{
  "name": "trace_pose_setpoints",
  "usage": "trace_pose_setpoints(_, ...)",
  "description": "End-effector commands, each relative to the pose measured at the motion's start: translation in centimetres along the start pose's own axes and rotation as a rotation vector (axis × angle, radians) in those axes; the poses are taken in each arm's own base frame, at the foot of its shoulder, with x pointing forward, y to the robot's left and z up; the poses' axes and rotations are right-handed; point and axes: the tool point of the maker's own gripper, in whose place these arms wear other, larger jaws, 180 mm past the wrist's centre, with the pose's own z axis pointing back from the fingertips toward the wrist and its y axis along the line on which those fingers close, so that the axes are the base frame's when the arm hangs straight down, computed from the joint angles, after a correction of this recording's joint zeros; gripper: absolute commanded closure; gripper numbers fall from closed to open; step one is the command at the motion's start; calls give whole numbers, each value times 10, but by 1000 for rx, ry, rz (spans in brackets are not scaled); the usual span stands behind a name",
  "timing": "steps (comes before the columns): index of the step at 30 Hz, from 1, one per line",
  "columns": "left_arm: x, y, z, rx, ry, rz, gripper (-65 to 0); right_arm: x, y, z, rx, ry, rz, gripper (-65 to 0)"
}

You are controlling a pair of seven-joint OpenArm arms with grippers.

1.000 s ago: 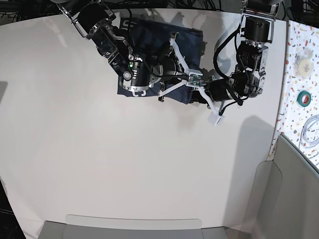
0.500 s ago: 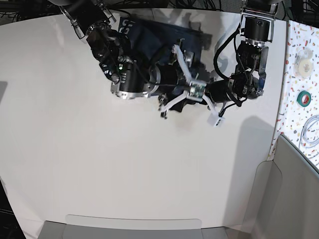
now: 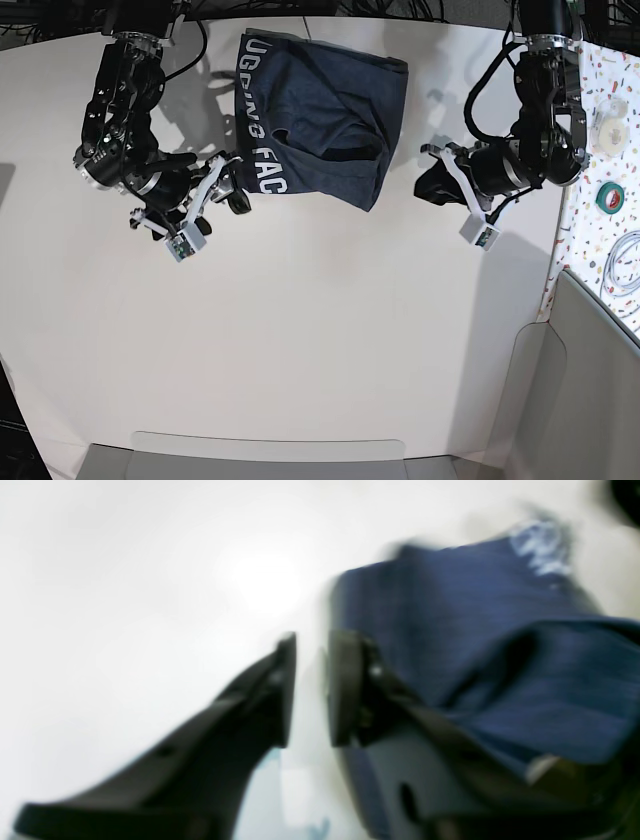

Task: Layout the t-shirt on the table in an organized manner, then fold the t-shirt properly
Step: 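Hold the bundle with both grippers and tuck its edges under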

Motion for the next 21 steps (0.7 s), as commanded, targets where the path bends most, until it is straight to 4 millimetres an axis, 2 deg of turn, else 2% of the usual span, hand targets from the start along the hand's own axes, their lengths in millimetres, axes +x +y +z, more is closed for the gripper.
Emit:
trace_pose_setpoints(1,9,-6,7,-1,-22,-43,-175,6,-2,2,3,-36,-3,-303)
trace_pose_setpoints(4,15,-24,12,-22,-42,-102,-202,-19,-3,-3,16,23,-33,-115)
trace_pose_setpoints(6,10,-31,13,-35,-36,-110,-202,-30,-1,-4,24,49,-51,0)
trace_pose_setpoints(9,7,-41,12,-83,-36,-102,-202,-39,1,-4,27,69,-58,0)
trace_pose_setpoints(12,2,-49,15,-139,-28,-87,-202,-39,2,-4,29,67,-59,0)
trace_pose_setpoints(21,0,-94,24,-390,-24,-49,-202,-23,12,-11,54,26,-67,0)
